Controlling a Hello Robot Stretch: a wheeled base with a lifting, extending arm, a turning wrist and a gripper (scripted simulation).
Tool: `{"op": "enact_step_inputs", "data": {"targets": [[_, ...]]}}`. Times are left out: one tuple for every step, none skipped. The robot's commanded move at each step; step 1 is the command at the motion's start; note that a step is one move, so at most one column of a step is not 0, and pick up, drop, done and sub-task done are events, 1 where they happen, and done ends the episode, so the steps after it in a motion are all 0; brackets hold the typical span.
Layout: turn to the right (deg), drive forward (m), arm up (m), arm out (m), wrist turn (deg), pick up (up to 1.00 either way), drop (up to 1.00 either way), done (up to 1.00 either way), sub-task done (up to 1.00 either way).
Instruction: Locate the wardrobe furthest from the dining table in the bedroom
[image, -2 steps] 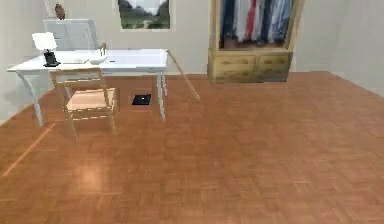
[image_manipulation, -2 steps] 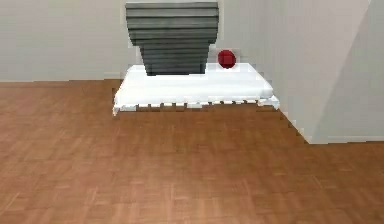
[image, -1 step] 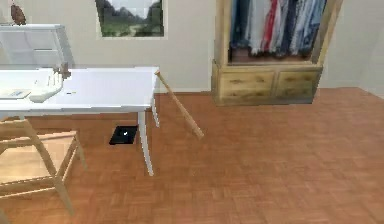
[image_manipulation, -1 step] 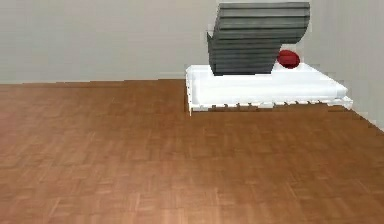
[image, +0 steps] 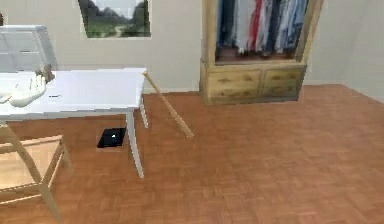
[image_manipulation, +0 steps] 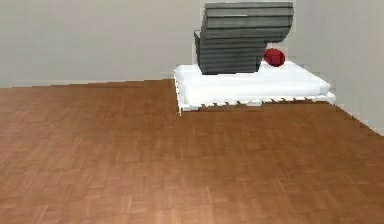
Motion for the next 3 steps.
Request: {"op": "enact_step_inputs", "data": {"targets": [[0.0, 0.65, 0.00, 0.00, 0.0, 0.00, 0.00, 0.00, 0.00], [27.0, 0.00, 0.00, 0.00, 0.0, 0.00, 0.00, 0.00, 0.00], [0.0, 1.00, 0.00, 0.00, 0.0, 0.00, 0.00, 0.00, 0.00]]}}
